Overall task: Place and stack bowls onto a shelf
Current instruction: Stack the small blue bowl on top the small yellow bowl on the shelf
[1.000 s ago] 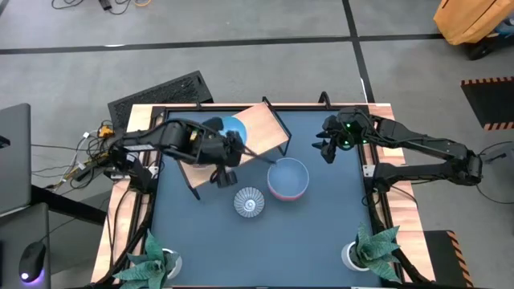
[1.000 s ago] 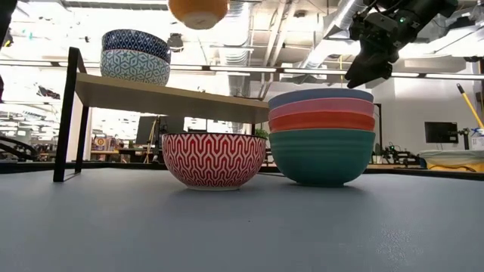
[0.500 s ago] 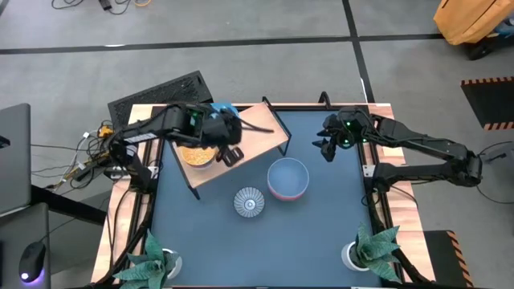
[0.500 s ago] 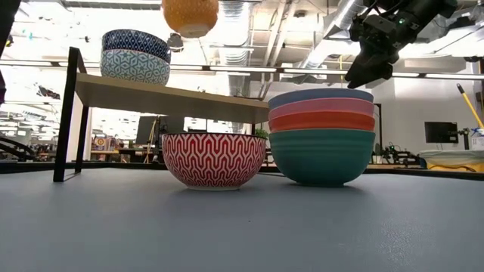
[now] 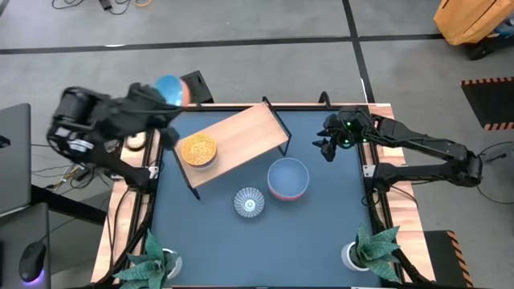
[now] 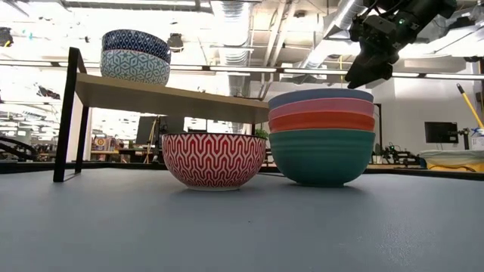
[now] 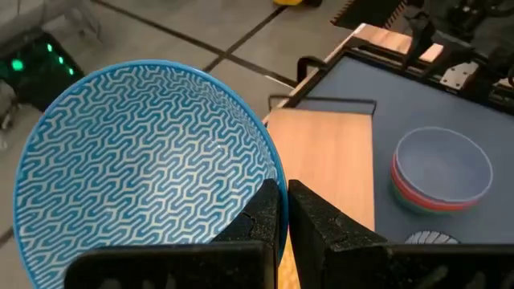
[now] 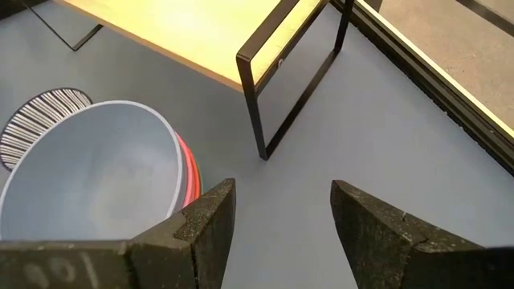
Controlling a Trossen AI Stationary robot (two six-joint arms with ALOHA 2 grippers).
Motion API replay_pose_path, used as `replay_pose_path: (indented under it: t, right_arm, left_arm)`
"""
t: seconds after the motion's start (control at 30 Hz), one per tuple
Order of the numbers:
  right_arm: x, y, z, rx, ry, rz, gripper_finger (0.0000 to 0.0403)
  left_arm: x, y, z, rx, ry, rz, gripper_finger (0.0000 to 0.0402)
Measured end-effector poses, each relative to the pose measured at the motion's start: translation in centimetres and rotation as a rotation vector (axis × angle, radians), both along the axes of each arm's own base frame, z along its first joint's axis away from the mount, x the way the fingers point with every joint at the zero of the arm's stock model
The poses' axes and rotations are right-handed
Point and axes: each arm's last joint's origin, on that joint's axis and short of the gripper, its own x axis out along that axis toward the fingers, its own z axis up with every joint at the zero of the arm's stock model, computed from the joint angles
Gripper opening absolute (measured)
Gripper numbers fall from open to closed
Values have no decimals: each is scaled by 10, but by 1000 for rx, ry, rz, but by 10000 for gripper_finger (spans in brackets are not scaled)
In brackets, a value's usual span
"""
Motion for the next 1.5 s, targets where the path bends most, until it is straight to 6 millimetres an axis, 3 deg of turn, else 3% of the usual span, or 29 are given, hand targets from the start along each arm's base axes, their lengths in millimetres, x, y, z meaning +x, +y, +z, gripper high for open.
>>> replay_pose_path:
  t: [0.07,0.13,0.3,0.4,0.53,0.97,1.5]
  right_arm:
    - [0,0,0,0,0,0,230]
    - [0,0,0,-1,-1,0,230]
    - [0,-4,2,-11,-21,-20,230]
    - [-1,-7,3,-12,-32,-37,230]
    - [-2,-9,3,-11,-34,-53,230]
    - [-2,-10,3,-11,-35,-58,230]
    - [-2,-10,3,-17,-33,-52,230]
  left_arm:
    - [-7,-1,-12,-34,10,10,0]
    - [-1,-4,-30,-86,54,-10,0]
    - [39,-13,-63,-109,143,-99,0]
    - [56,-16,-78,-125,237,-161,0]
    - [71,-18,-104,-158,405,-121,0]
    - [78,-24,-123,-212,454,-192,0]
    - [78,-13,-121,-233,458,-212,0]
